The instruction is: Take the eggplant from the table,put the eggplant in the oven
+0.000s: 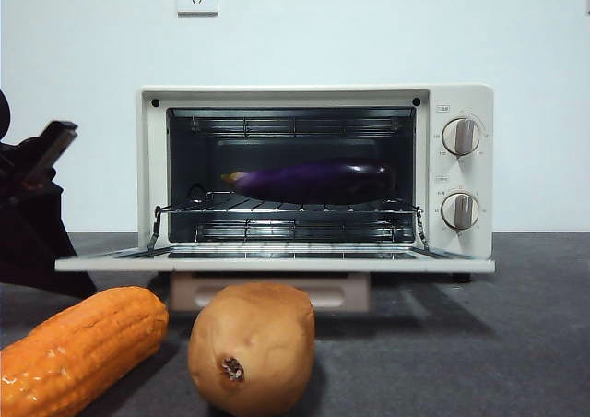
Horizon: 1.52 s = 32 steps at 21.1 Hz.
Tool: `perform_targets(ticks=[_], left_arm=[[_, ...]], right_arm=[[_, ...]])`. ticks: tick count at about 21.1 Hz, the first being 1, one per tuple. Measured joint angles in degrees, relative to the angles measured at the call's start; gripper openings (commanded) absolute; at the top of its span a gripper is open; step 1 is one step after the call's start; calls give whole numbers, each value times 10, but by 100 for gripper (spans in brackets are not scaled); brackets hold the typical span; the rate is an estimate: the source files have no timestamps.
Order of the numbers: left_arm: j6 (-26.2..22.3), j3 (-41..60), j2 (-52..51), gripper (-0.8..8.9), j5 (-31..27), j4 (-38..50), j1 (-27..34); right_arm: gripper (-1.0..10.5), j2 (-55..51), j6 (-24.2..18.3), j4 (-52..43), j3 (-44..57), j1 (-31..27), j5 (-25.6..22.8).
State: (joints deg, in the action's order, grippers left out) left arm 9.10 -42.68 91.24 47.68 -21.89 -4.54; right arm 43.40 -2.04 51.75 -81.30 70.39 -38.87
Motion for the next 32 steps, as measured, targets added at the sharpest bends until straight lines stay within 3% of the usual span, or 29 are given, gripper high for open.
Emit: perform_targets(ticks=[9, 17, 21, 26, 32], left_arm=[[-2, -9, 0, 4, 109, 16, 29], [66, -98, 0, 4, 127, 94, 40], [111, -159, 0, 4, 128, 139, 40], [139, -214, -3, 4, 129, 124, 36], [125, -217, -62, 4, 19, 46, 9]], right_arm=[[4, -6, 24, 40, 0, 0, 0], [4, -6, 46, 57, 0, 0, 1], [4, -6, 59, 68, 0, 0, 1], [4, -5, 82, 85, 0, 0, 1], [4, 14, 105, 104, 2, 0, 0]])
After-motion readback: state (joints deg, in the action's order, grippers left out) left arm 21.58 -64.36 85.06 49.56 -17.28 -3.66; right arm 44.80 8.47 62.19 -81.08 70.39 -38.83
